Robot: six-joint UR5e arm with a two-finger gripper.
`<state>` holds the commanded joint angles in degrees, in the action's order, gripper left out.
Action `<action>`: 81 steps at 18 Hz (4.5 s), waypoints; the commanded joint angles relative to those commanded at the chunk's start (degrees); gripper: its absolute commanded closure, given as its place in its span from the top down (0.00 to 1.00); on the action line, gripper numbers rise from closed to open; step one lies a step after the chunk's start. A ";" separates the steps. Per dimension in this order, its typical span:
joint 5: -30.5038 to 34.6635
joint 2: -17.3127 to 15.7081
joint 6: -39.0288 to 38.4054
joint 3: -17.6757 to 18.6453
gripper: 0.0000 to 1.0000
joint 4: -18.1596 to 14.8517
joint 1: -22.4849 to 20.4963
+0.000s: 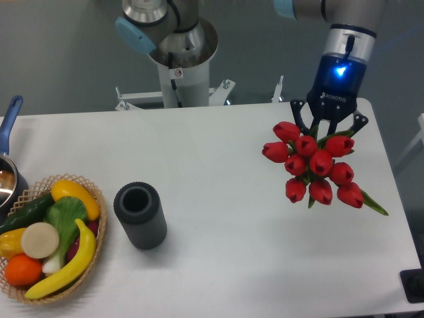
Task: Insert the flowers into the vase
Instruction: 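Hold the red tulip bunch by the stems in the gripper, then carry the tulips over to the dark grey vase, stems down, then lower the tulip stems into the vase opening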
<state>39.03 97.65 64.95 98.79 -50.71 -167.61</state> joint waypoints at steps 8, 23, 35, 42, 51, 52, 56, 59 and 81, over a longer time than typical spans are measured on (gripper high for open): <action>-2.02 0.00 -2.73 -0.09 0.28 0.96 3.85; -28.66 6.15 4.39 0.53 0.28 2.29 15.56; -33.49 5.54 8.08 4.57 0.28 2.46 21.44; -34.98 5.62 8.61 6.15 0.28 2.64 22.32; -36.13 6.06 8.61 8.09 0.29 2.55 22.59; -36.04 6.06 8.61 8.26 0.29 2.55 22.50; -36.04 7.03 8.61 8.26 0.29 2.55 22.50; -36.13 8.26 8.61 8.26 0.29 2.55 22.50; -36.04 12.83 10.28 11.95 0.32 2.55 22.24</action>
<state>2.99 110.48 75.23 110.74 -48.16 -145.37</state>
